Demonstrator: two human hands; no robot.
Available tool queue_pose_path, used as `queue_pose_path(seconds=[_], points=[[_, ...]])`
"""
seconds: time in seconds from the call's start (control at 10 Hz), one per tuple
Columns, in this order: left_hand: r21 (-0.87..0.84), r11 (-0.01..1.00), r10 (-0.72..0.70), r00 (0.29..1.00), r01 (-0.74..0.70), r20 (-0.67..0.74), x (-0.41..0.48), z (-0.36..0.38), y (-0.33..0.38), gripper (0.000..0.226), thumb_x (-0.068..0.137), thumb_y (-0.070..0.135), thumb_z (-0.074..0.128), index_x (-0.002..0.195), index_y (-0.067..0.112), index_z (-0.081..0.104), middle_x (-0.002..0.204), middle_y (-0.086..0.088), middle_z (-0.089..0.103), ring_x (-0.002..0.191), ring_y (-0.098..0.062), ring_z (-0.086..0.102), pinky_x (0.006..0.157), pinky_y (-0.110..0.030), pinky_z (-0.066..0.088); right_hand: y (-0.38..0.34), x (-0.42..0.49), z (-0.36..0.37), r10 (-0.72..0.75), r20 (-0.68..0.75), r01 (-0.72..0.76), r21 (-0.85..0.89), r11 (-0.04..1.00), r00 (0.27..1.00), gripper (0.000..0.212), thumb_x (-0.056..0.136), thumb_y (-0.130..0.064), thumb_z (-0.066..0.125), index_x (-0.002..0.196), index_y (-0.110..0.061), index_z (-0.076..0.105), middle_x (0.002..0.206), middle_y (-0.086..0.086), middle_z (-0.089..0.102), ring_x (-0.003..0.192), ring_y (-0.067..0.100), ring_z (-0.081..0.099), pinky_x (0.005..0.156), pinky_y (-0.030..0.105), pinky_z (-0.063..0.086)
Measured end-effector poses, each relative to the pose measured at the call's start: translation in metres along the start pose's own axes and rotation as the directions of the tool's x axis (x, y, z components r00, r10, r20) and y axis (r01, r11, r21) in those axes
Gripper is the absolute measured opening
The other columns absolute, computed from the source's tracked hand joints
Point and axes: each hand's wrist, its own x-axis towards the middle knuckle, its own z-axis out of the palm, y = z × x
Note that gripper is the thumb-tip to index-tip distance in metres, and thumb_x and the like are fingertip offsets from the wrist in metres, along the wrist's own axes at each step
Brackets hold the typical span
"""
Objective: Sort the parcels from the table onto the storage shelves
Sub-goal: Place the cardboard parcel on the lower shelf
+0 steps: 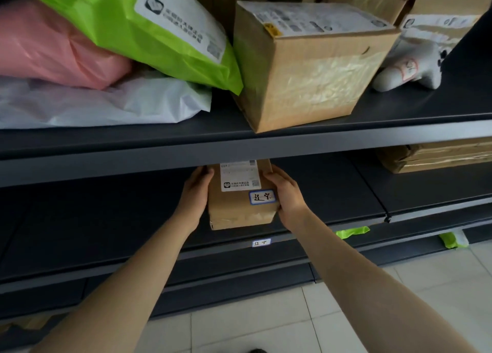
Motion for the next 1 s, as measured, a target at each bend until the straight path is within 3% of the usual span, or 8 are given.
queue_pose_path(seconds=[0.1,0.2,0.3,0.6,0.7,0.8,0.9,1.0], points=[[-0.013,1.000,0.004,1.000,-0.004,-0.013,0.010,0.007,-0.012,0.022,0.098,0.033,0.045,0.116,0.035,0.056,0.124,0.001,0.060,0.116,-0.018,0.055,0.101,-0.038,0.042,0.006,0.014,-0.007,0.013,-0.014,-0.013,-0.012,1.000,1.000,0.028,0.090,-0.012,0.056,0.117,-0.018,0.062,0.093,0.006,0.071,0.078,0.021,0.068,0.071,0.034,0.055],[-0.042,0.999,-0.009,1.000,0.008,-0.021,0.012,0.011,-0.022,0.028,0.097,0.033,0.046,0.124,0.041,0.048,0.125,0.007,0.056,0.119,-0.014,0.051,0.101,-0.034,0.039,0.011,0.023,-0.013,0.041,-0.012,-0.042,-0.003,0.999,0.999,0.030,0.091,-0.011,0.057,0.120,-0.015,0.060,0.090,0.006,0.070,0.074,0.019,0.067,0.064,0.031,0.054],[-0.030,0.999,-0.027,0.999,0.026,-0.033,0.016,0.014,-0.033,0.044,0.096,0.036,0.048,0.139,0.035,0.041,0.141,0.002,0.050,0.129,-0.017,0.047,0.110,-0.041,0.035,0.017,0.030,-0.019,0.058,-0.001,-0.058,-0.016,0.998,0.998,0.032,0.091,-0.011,0.057,0.122,-0.014,0.060,0.090,0.006,0.070,0.075,0.019,0.067,0.065,0.031,0.054],[-0.051,0.999,-0.016,0.998,0.013,-0.056,0.017,0.017,-0.047,0.050,0.094,0.039,0.048,0.143,0.033,0.038,0.140,0.000,0.053,0.126,-0.018,0.051,0.107,-0.042,0.040,0.029,0.040,-0.028,0.067,0.022,-0.066,-0.025,0.997,0.998,0.032,0.090,-0.015,0.060,0.122,-0.016,0.060,0.096,0.008,0.072,0.080,0.021,0.069,0.069,0.033,0.055],[-0.067,0.998,0.007,0.995,-0.014,-0.095,0.014,0.020,-0.042,0.047,0.095,0.033,0.049,0.141,0.029,0.040,0.134,0.004,0.054,0.119,-0.013,0.052,0.098,-0.030,0.044,0.027,0.039,-0.027,0.052,0.011,-0.052,-0.043,0.998,0.999,0.033,0.090,-0.015,0.061,0.122,-0.011,0.059,0.094,0.008,0.071,0.079,0.021,0.068,0.068,0.032,0.054],[-0.051,0.998,0.025,0.989,-0.033,-0.144,0.004,0.017,-0.036,0.044,0.097,0.030,0.046,0.141,0.027,0.040,0.136,0.004,0.049,0.122,-0.012,0.047,0.098,-0.027,0.042,0.023,0.034,-0.028,-0.005,-0.031,0.003,-0.082,0.997,1.000,0.030,0.091,-0.016,0.060,0.121,-0.010,0.059,0.094,0.005,0.069,0.082,0.019,0.067,0.070,0.031,0.054],[-0.011,1.000,0.016,0.988,-0.018,-0.154,-0.009,0.002,-0.032,0.041,0.098,0.031,0.044,0.140,0.032,0.041,0.149,0.000,0.040,0.136,-0.020,0.039,0.112,-0.044,0.033,0.017,0.023,-0.031,-0.037,-0.075,0.030,-0.088,0.996,0.996,0.027,0.092,-0.018,0.059,0.118,-0.011,0.062,0.105,0.006,0.068,0.100,0.024,0.065,0.092,0.041,0.052],[0.035,0.999,0.026,0.990,-0.021,-0.138,-0.035,-0.013,-0.032,0.041,0.100,0.030,0.041,0.140,0.031,0.040,0.151,-0.006,0.037,0.136,-0.024,0.040,0.110,-0.043,0.035,0.016,0.000,-0.033,-0.069,-0.118,0.053,-0.135,0.989,0.991,0.011,0.092,-0.016,0.056,0.097,-0.019,0.066,0.099,0.002,0.067,0.104,0.025,0.063,0.093,0.040,0.050]])
